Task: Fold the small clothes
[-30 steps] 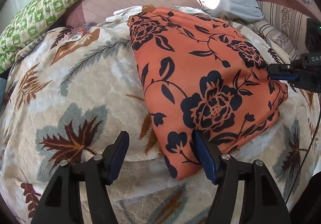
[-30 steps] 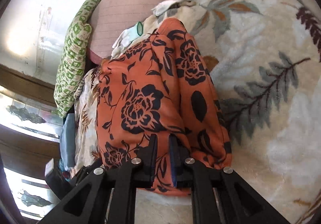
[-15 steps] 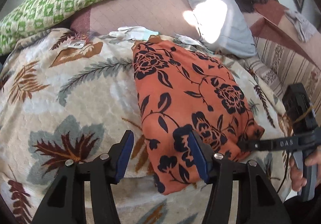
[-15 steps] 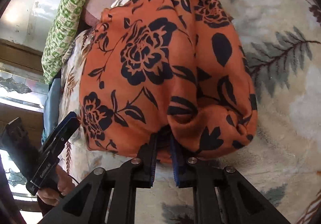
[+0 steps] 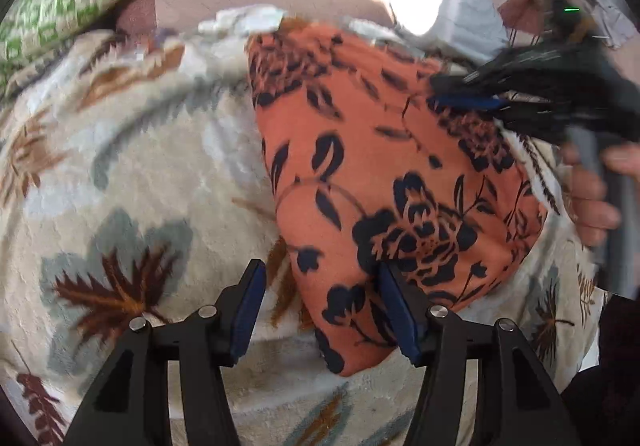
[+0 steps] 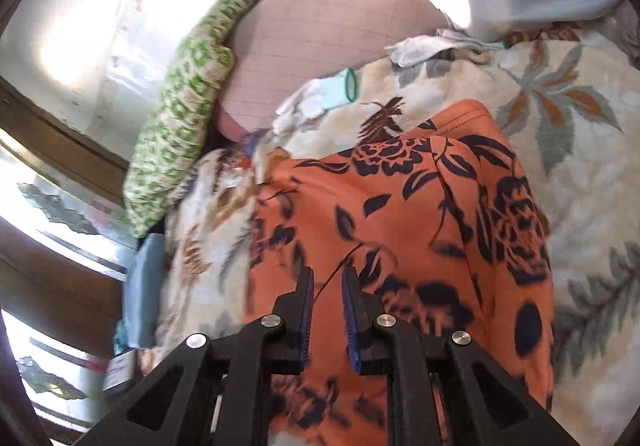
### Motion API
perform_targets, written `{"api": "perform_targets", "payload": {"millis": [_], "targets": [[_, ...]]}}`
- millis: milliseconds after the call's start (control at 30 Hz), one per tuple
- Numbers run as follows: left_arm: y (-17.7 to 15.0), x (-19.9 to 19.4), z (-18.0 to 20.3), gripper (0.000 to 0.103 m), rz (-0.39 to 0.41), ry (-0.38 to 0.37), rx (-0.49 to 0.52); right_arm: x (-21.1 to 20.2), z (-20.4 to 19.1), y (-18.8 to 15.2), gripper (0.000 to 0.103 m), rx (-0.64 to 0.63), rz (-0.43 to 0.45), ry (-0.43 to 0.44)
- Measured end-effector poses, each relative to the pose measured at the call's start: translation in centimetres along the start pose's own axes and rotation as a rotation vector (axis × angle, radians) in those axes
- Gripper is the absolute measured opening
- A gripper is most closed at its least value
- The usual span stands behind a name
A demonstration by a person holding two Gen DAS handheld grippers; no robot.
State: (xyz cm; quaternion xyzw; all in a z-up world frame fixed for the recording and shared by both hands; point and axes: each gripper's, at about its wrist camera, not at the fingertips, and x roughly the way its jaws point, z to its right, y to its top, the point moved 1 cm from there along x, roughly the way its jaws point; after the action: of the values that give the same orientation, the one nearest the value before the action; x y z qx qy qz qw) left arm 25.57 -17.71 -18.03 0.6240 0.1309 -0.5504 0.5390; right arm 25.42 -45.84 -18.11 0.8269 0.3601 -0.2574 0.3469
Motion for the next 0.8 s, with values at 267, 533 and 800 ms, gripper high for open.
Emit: {"api": "perform_targets", "payload": {"millis": [267, 533, 800], "targets": [[0.2, 1.6, 1.2, 0.062, -0.037, 0.033, 0.046, 5.3, 4.4, 4.8, 0.016, 0.183, 0.022, 0.013], [-0.4, 1.1, -0.1, 0.062, -0.044, -0.007, -0.039, 5.2, -1.5, 5.8, 0.018, 0.092, -0.001, 0.073], [-1.4, 1.5, -0.9, 0.063, -0.077, -0.044, -0.043, 13.3, -0.9, 9.7, 0.016, 0.120, -0.056, -0.097]]}}
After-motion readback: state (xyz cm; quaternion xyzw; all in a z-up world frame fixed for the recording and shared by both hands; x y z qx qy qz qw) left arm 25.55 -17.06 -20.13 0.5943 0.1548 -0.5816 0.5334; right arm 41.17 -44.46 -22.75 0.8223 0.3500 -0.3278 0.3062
